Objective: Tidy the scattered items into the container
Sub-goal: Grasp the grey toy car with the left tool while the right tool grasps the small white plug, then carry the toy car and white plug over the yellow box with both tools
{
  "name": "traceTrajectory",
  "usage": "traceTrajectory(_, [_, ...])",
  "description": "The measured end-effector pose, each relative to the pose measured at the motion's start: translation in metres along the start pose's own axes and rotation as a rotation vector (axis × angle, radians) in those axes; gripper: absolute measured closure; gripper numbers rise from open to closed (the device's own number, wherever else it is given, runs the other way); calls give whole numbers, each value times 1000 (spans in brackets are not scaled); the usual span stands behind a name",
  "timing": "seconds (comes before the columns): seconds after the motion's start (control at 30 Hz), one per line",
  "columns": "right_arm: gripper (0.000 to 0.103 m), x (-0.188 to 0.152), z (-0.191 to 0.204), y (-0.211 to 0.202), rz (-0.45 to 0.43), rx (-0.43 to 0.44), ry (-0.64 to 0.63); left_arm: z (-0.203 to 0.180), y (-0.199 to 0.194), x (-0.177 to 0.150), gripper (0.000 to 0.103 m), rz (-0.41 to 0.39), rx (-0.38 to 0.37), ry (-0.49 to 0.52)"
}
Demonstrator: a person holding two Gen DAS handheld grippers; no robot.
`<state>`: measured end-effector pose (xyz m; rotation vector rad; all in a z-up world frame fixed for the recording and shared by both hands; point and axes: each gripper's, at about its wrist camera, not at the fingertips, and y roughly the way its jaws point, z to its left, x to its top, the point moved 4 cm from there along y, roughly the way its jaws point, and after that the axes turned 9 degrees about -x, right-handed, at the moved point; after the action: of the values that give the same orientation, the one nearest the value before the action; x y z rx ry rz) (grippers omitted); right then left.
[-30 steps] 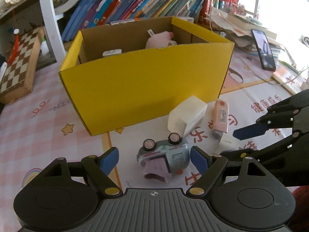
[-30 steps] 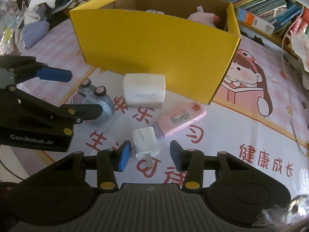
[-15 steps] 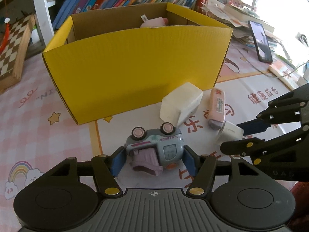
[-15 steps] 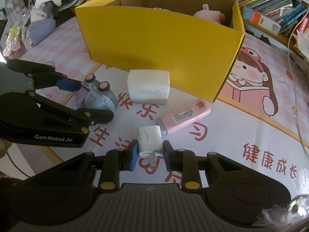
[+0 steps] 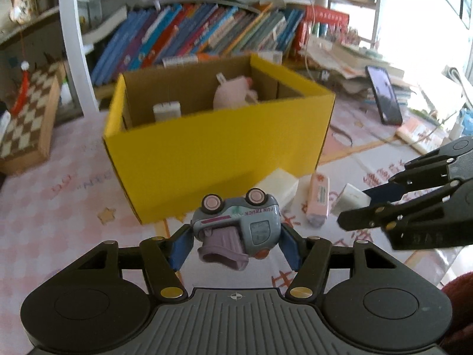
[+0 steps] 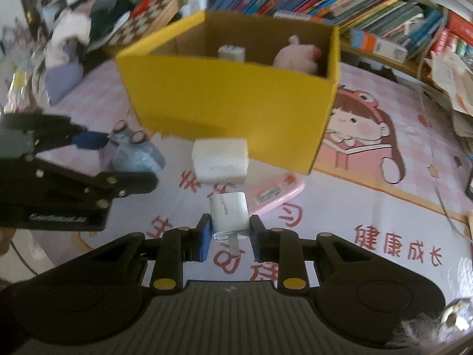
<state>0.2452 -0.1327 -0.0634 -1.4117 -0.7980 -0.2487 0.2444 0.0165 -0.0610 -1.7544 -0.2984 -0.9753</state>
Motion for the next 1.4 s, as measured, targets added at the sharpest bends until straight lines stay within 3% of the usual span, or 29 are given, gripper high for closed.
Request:
traceTrajectory(0.43, [78, 41, -16, -46, -154, -29, 65, 0, -50, 52, 41, -199, -7, 56])
traceTrajectory(0.73, [78, 83, -24, -58, -252, -17, 39, 11, -56, 86, 41, -288, 9, 79])
traceTrajectory(1.1, [78, 139, -26, -18, -263, 19, -48, 30, -22, 123, 41, -291, 33, 104])
traceTrajectory(1.4, [78, 181, -31, 31, -221, 26, -100, 41, 29, 124, 41, -188, 50, 99])
